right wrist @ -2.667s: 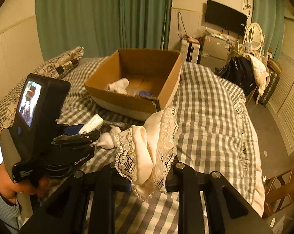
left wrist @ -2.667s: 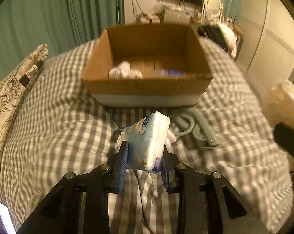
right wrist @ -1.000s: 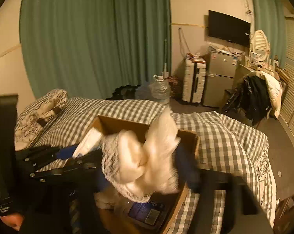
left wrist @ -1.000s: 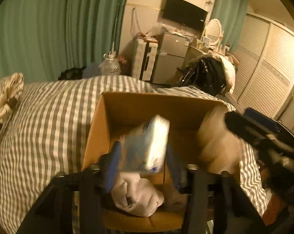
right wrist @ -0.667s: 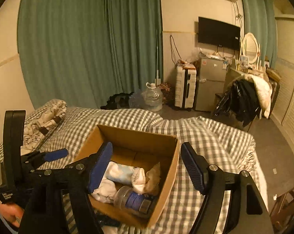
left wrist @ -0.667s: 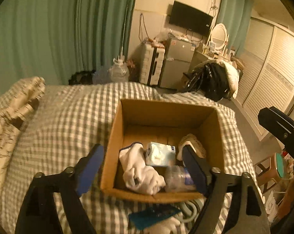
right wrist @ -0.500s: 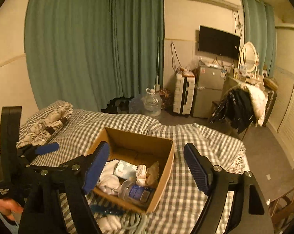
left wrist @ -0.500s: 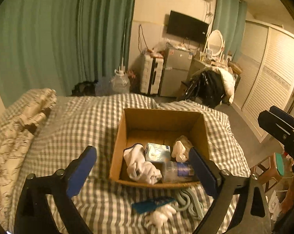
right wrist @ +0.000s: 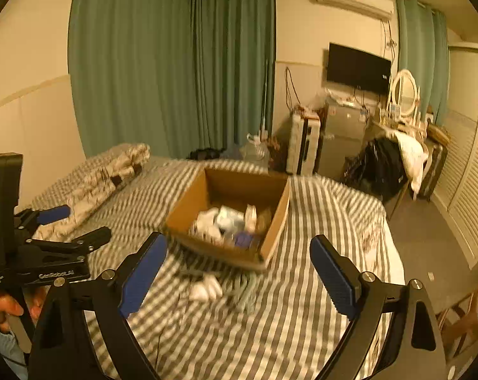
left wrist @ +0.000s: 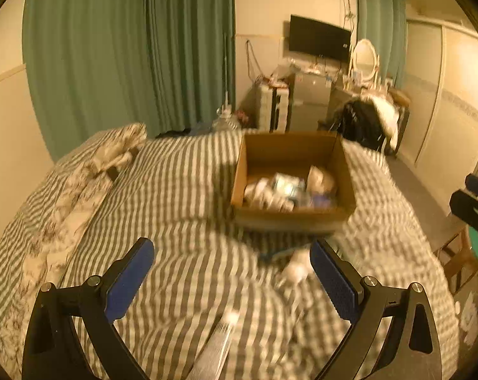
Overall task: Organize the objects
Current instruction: 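Grasp the toothpaste tube with the left gripper while the right gripper grasps the grey hooks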
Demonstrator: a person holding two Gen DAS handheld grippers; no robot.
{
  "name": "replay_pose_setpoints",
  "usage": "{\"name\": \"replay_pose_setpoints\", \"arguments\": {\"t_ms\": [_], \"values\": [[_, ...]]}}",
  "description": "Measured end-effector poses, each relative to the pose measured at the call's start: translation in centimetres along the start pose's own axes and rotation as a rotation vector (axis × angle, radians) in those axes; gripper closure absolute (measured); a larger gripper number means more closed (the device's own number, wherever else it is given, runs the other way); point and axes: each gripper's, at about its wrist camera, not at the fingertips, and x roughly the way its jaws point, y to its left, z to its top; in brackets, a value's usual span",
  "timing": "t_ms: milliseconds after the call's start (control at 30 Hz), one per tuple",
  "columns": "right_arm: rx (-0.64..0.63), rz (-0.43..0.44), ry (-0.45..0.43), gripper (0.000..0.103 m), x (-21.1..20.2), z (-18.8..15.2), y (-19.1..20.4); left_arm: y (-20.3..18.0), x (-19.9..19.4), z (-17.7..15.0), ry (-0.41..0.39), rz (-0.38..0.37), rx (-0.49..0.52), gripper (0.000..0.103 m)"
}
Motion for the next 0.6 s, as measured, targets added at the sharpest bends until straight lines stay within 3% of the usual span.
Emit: {"name": "replay_pose_setpoints", "arguments": {"t_ms": [233, 300, 333, 400, 433, 600], "values": [[0.013, -0.009, 0.118, 0.011, 3.2, -5.2, 0.7, 1.0, 3.7, -6.4, 0.124, 0.033, -0.032, 0.006], [0.017, -0.002, 0.148, 0.011, 4.1, -6.3, 0.7, 1.1, 4.8, -7.7, 0.171, 0.02, -0.031, 0.031], [0.019, -0.001, 0.159, 0.011, 4.5, -6.8, 0.7, 1.1, 5.4, -8.4, 0.201, 0.01, -0.022, 0.038], [0.022, -0.017, 0.183, 0.011, 5.5, -7.6, 0.5, 0.6, 6.4, -9.8, 0.247, -0.009, -0.002, 0.068], [0.022, -0.024, 0.19, 0.011, 5.8, -7.9, 0.5, 0.4, 6.7, -10.4, 0.259, -0.005, 0.016, 0.074], [0.028, -0.052, 0.234, 0.011, 8.4, -8.7, -0.2, 0.0, 6.2, -9.9, 0.225, -0.033, 0.023, 0.083]]}}
